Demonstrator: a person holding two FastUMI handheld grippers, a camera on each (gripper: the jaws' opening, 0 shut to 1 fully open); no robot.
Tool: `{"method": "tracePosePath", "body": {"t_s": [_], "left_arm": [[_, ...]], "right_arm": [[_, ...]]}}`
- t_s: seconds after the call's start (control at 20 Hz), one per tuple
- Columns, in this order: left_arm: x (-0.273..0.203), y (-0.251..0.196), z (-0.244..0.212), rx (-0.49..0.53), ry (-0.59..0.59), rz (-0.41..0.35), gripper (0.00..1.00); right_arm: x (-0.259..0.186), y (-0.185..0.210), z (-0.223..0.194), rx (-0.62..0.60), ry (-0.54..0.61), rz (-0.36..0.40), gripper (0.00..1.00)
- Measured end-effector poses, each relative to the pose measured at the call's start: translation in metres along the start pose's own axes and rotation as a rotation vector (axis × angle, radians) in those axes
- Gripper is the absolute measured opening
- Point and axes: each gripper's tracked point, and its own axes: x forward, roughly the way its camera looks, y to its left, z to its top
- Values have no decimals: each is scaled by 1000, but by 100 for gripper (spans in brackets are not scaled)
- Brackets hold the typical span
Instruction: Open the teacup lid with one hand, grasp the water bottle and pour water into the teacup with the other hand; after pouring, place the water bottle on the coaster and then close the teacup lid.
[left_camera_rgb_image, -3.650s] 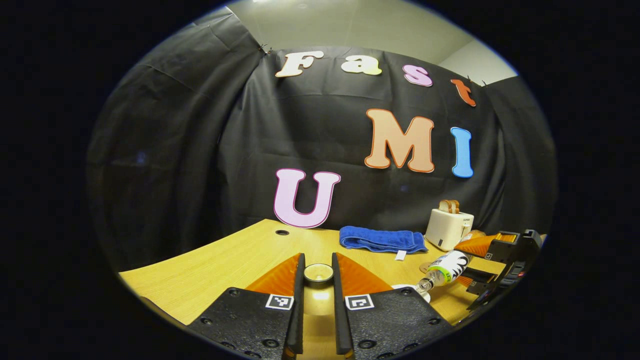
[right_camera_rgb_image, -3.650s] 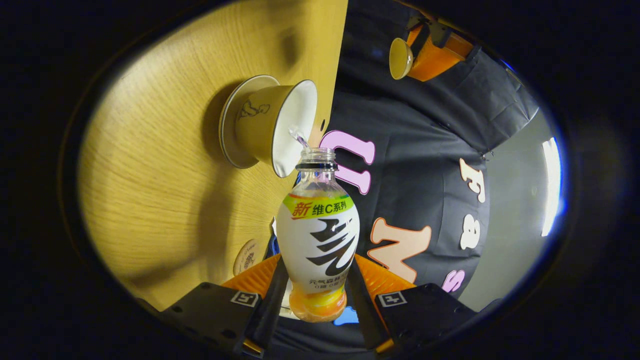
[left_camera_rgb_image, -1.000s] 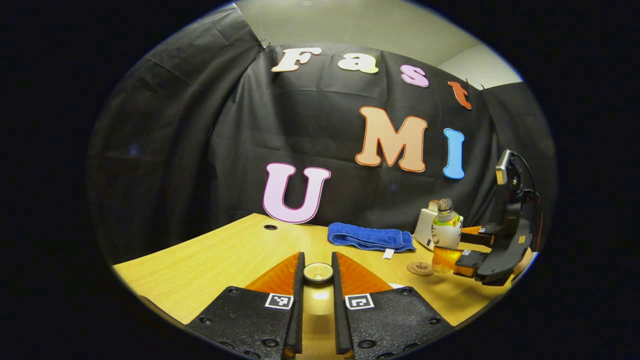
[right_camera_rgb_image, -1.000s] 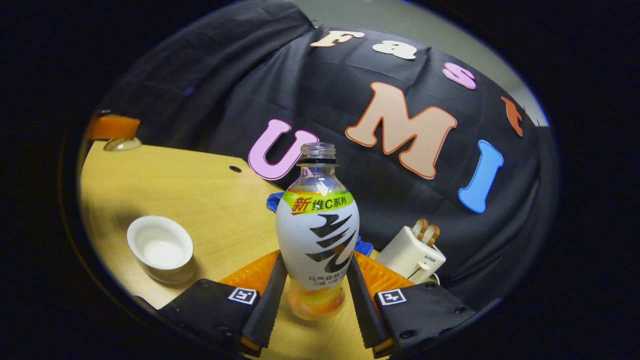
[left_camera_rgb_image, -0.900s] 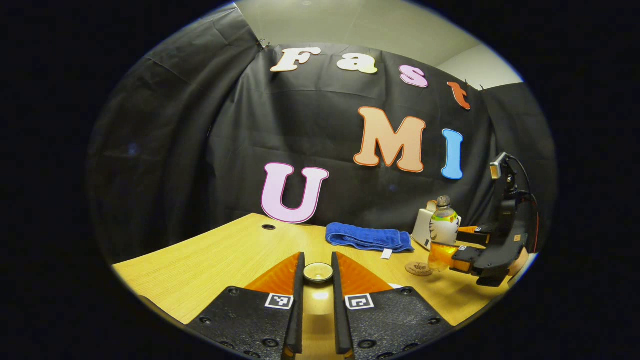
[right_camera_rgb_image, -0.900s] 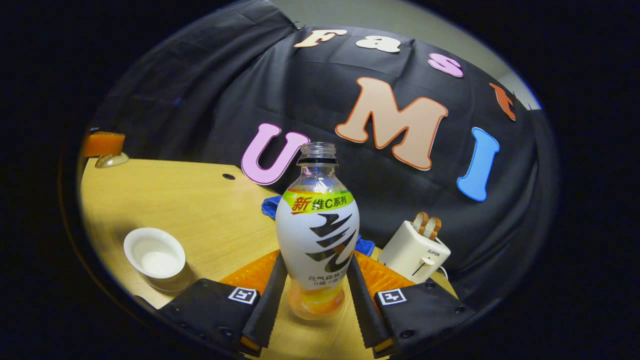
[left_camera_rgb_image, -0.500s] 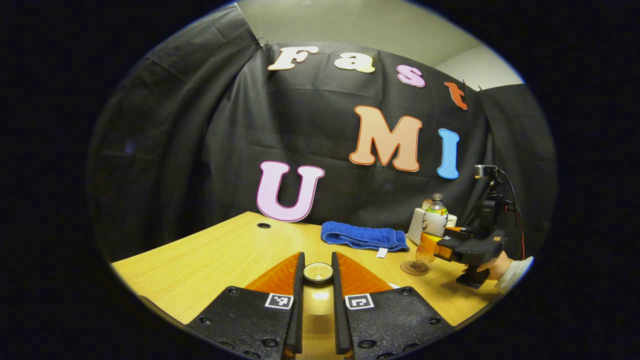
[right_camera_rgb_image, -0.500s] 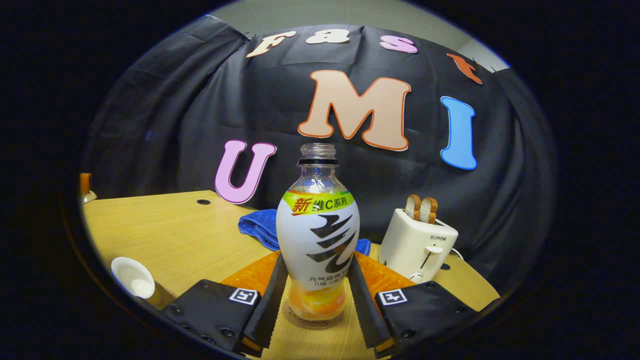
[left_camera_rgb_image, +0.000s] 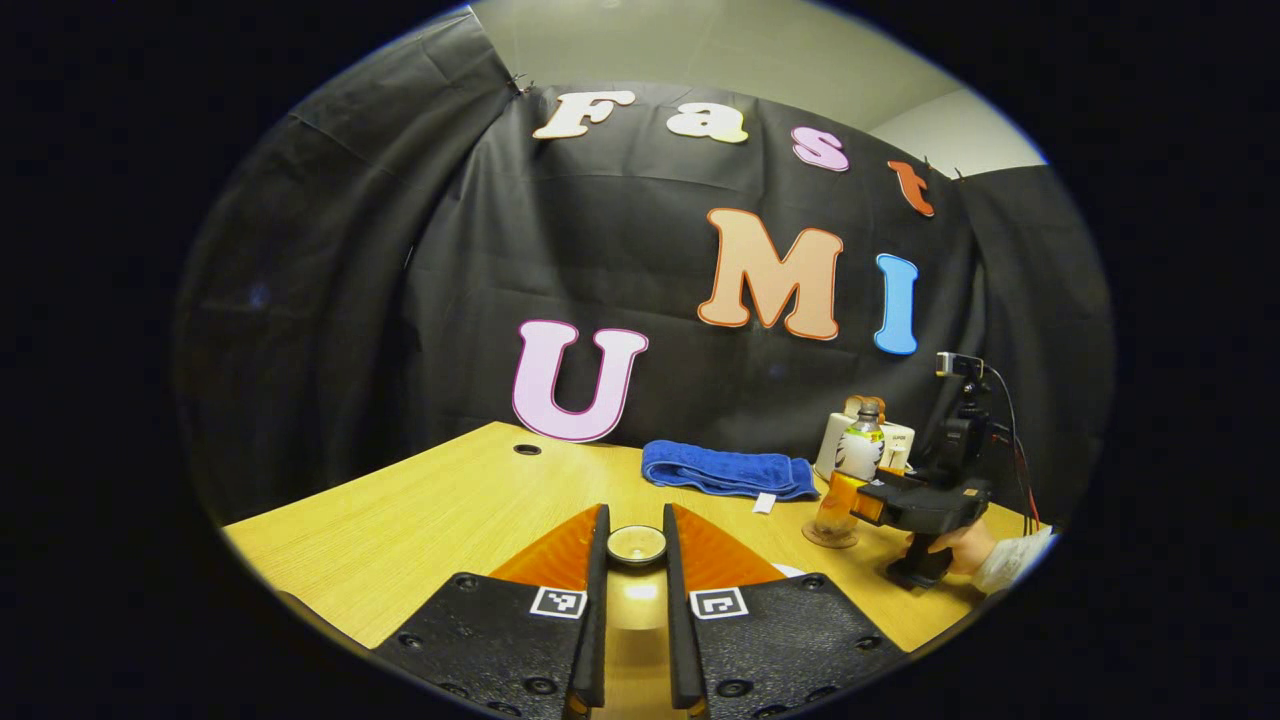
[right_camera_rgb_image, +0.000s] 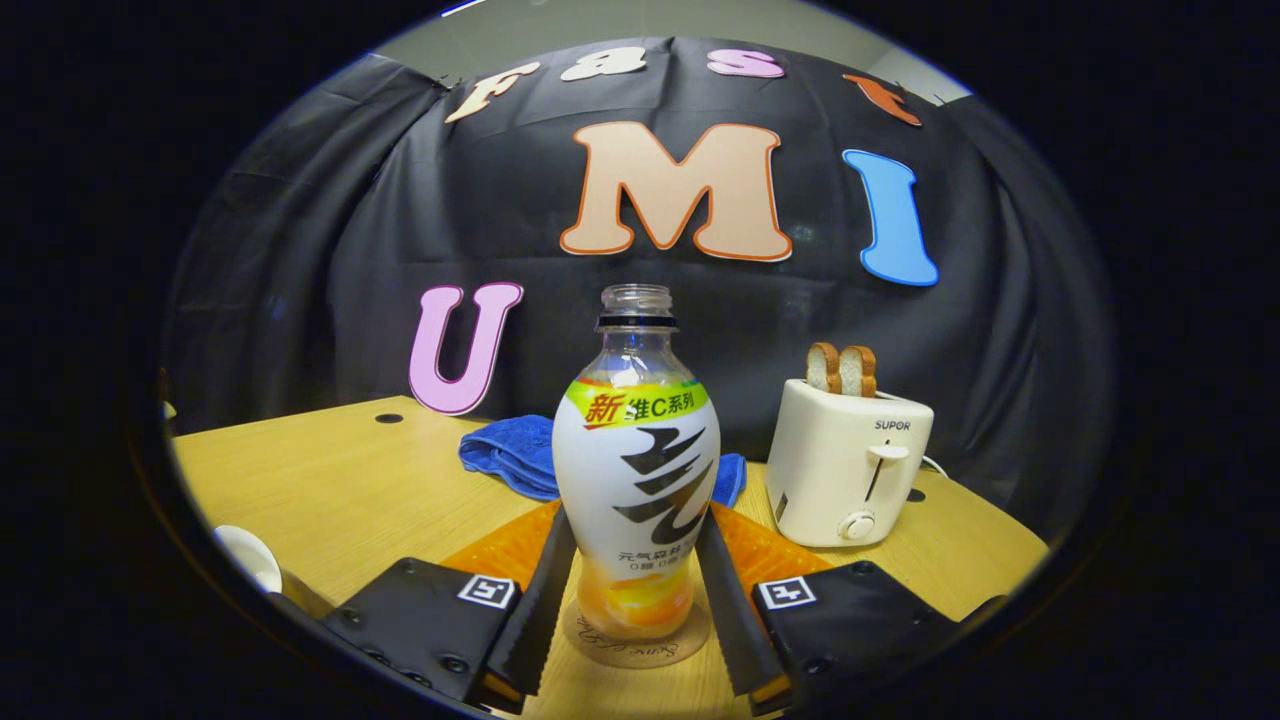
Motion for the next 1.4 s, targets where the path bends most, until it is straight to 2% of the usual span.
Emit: {"method": "tracePosePath", "body": {"t_s": [0.15, 0.2, 0.25, 0.45, 0.7, 0.8, 1.05, 1.1, 1.15, 1.2, 1.25, 1.4], "left_arm": [[0, 0, -1, 0, -1, 0, 23], [1, 0, -1, -2, 1, 0, 23], [1, -1, -2, -4, 3, -2, 23], [1, -6, -4, -6, 12, -11, 23], [1, -20, -10, -3, 26, -38, 23], [2, -27, -13, 3, 32, -55, 23], [2, -54, -20, 40, 41, -112, 23], [3, -60, -25, 44, 51, -125, 23], [4, -65, -30, 44, 62, -134, 23], [6, -70, -33, 46, 74, -143, 23], [8, -75, -37, 49, 83, -153, 23], [15, -87, -43, 75, 103, -175, 23]], "right_arm": [[1, -8, -4, 39, 7, -22, 75], [1, -8, -5, 49, 11, -23, 71], [-1, -10, -4, 56, 8, -23, 75], [-5, -11, -4, 42, 6, -20, 75], [-11, -11, -1, 46, -3, -5, 87], [-16, -12, -2, 48, 2, 2, 87], [-50, -27, 11, 48, -54, 3, 96], [-60, -31, 13, 52, -60, 5, 91], [-69, -36, 14, 56, -66, 7, 92], [-79, -41, 18, 57, -73, 3, 96], [-87, -47, 20, 55, -80, -3, 92], [-116, -58, 30, 47, -109, -14, 89]]}}
